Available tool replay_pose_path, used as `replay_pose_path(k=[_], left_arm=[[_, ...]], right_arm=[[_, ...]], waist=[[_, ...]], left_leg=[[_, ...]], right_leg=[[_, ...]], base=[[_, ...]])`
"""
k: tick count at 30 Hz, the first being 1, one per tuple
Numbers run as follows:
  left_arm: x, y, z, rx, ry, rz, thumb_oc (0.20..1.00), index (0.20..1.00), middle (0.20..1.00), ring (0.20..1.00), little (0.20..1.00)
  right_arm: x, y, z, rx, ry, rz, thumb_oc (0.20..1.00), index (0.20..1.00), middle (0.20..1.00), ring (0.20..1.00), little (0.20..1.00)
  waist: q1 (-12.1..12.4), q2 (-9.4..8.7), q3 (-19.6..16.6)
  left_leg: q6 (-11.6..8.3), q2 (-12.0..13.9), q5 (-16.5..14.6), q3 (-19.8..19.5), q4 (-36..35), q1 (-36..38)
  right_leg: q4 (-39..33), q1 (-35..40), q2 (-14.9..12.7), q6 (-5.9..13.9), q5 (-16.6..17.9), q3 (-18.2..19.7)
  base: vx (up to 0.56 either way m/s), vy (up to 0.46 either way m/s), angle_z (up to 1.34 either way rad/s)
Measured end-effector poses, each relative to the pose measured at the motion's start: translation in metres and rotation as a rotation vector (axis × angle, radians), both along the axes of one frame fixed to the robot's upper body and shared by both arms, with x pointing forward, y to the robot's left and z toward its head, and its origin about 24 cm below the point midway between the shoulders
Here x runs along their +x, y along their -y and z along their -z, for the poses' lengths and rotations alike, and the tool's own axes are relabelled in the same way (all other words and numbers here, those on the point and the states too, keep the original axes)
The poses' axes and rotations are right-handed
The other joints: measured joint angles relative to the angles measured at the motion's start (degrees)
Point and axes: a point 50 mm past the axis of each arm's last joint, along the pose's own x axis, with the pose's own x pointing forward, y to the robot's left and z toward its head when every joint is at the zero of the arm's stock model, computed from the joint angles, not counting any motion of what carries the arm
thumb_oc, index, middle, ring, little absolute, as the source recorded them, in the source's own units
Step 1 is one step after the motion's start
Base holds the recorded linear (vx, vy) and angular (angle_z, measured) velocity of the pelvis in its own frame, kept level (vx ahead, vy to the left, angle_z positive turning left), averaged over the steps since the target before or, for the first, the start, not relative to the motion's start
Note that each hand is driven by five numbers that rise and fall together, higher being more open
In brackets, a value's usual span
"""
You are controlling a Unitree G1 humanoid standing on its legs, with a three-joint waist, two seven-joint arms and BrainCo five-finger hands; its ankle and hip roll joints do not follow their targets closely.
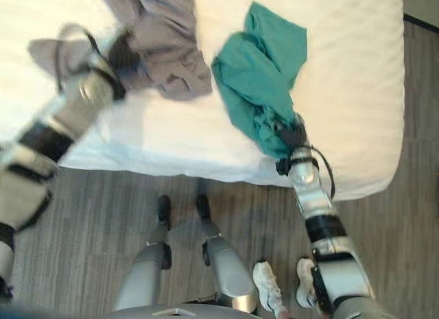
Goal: Pick up bed clothes into laundry basket.
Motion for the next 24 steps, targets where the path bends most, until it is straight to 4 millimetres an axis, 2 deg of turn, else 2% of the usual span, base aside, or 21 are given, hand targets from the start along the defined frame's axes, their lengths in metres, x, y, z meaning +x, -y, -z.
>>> replay_pose_path(k=[1,2,3,4,5,6,7,8,9,11,14,17,20,24], left_arm=[[-0.010,0.001,0.024,-0.084,-0.063,0.011,0.200,0.200,0.200,0.200,0.200],[-0.025,0.000,0.036,-0.229,-0.078,0.020,0.200,0.200,0.200,0.200,0.200],[-0.032,0.000,0.047,-0.285,-0.106,0.020,0.200,0.200,0.200,0.200,0.200],[-0.043,-0.004,0.066,-0.331,-0.172,0.017,0.200,0.200,0.200,0.200,0.200],[-0.052,-0.010,0.079,-0.346,-0.216,0.011,0.200,0.200,0.200,0.200,0.200],[-0.060,-0.018,0.088,-0.383,-0.244,-0.008,0.200,0.200,0.200,0.200,0.200],[-0.079,-0.031,0.101,-0.478,-0.267,-0.060,0.200,0.200,0.200,0.200,0.200],[-0.087,-0.036,0.109,-0.503,-0.283,-0.085,0.200,0.200,0.200,0.200,0.200],[-0.108,-0.052,0.120,-0.598,-0.290,-0.163,0.200,0.200,0.200,0.200,0.200],[-0.129,-0.063,0.135,-0.697,-0.300,-0.250,0.200,0.200,0.200,0.200,0.200],[-0.140,-0.065,0.136,-0.776,-0.274,-0.283,0.200,0.200,0.200,0.200,0.200],[-0.142,-0.055,0.138,-0.833,-0.276,-0.261,0.200,0.200,0.200,0.200,0.200],[-0.136,-0.041,0.133,-0.874,-0.260,-0.207,0.200,0.200,0.200,0.200,0.200],[-0.135,-0.038,0.132,-0.877,-0.264,-0.194,0.200,0.200,0.200,0.200,0.200]], right_arm=[[-0.006,0.003,0.006,0.032,-0.015,0.004,0.200,0.200,0.200,0.200,0.200],[-0.013,0.005,0.008,0.084,-0.017,0.003,0.200,0.200,0.200,0.200,0.200],[-0.016,0.006,0.012,0.095,-0.031,0.002,0.200,0.200,0.200,0.200,0.200],[-0.023,0.009,0.018,0.116,-0.058,-0.010,0.200,0.200,0.200,0.200,0.200],[-0.030,0.009,0.023,0.125,-0.076,-0.032,0.200,0.200,0.200,0.200,0.200],[-0.033,0.007,0.022,0.132,-0.078,-0.054,0.200,0.200,0.200,0.200,0.200],[-0.041,0.005,0.019,0.129,-0.074,-0.091,0.200,0.200,0.200,0.200,0.200],[-0.044,0.004,0.018,0.134,-0.071,-0.104,0.200,0.200,0.200,0.200,0.200],[-0.049,-0.001,0.021,0.167,-0.090,-0.137,0.200,0.200,0.200,0.200,0.200],[-0.062,-0.003,0.020,0.187,-0.097,-0.170,0.200,0.200,0.200,0.200,0.200],[-0.070,-0.011,0.009,0.234,-0.046,-0.241,0.200,0.200,0.200,0.200,0.200],[-0.072,-0.019,0.013,0.317,-0.045,-0.253,0.200,0.200,0.200,0.200,0.200],[-0.074,-0.026,0.019,0.352,-0.069,-0.274,0.200,0.200,0.200,0.200,0.200],[-0.078,-0.027,0.023,0.355,-0.086,-0.280,0.200,0.200,0.200,0.200,0.200]], waist=[[0.6,1.01,0.6],[0.4,1.67,1.3],[0.8,2.18,1.5],[1.2,3.16,1.2],[1.5,3.70,0.9],[2.4,3.78,0.9],[2.0,4.70,0.6],[2.3,5.19,0.4],[2.5,5.40,0.4],[3.8,6.06,-1.4],[5.0,6.48,-6.7],[5.1,6.32,-11.1],[5.1,6.10,-13.4],[5.1,5.77,-15.2]], left_leg=[[0.00,-0.1,0.0,-0.1,0.0,1.3],[-0.27,0.0,-0.4,-0.2,0.0,3.4],[-0.30,0.0,-0.4,-0.2,0.0,4.5],[-1.22,0.1,-1.5,-0.7,0.0,5.9],[-1.16,-0.2,-3.0,-1.1,0.0,6.7],[-1.06,-0.7,-3.1,-1.1,0.0,7.1],[-1.04,-0.9,-3.1,-1.1,-0.1,7.3],[-1.03,-0.9,-3.1,-1.2,-0.1,7.6],[-0.99,-0.7,-3.2,-0.8,-0.1,9.8],[-0.64,-0.3,-3.9,-0.1,-0.1,12.0],[-0.75,0.1,-4.0,-0.3,-0.1,12.2],[-0.73,0.2,-4.0,-1.2,-0.1,12.3],[-0.69,0.1,-4.0,-1.7,-0.2,13.6],[-0.65,0.1,-4.0,-2.1,-0.3,13.7]], right_leg=[[0.0,1.5,0.0,0.06,0.0,-0.3],[-0.2,3.6,0.0,0.10,-0.1,-0.6],[-0.2,4.7,-0.1,0.10,-0.1,-0.8],[-0.4,6.3,0.0,0.22,-0.5,-1.3],[-0.8,7.3,-0.3,0.09,-1.6,-1.2],[-0.9,7.8,-0.7,-0.16,-2.5,-1.2],[-1.2,8.0,-0.9,-0.34,-2.7,-1.2],[-1.2,8.5,-0.9,-0.37,-2.6,-1.3],[-1.2,10.3,-0.7,-0.36,-2.5,-1.0],[-1.3,12.2,-0.5,-0.20,-3.5,-0.5],[-1.3,12.4,-0.2,-0.67,-4.1,-1.0],[-1.3,12.9,-0.1,-0.87,-4.3,-1.5],[-1.3,14.6,-0.1,-0.90,-3.9,-2.0],[-1.3,14.8,-0.1,-0.80,-4.0,-2.2]], base=[[0.06,0.037,0.05],[0.09,0.041,0.08],[0.12,0.040,0.08],[0.12,0.039,0.09],[0.08,0.029,0.08],[0.13,0.029,-0.01],[0.12,0.017,-0.04],[0.16,0.018,-0.11],[0.10,0.001,-0.13],[0.10,-0.016,-0.15],[0.09,-0.024,0.03],[0.03,-0.019,0.11],[0.00,-0.037,0.09],[-0.01,-0.013,0.03]])
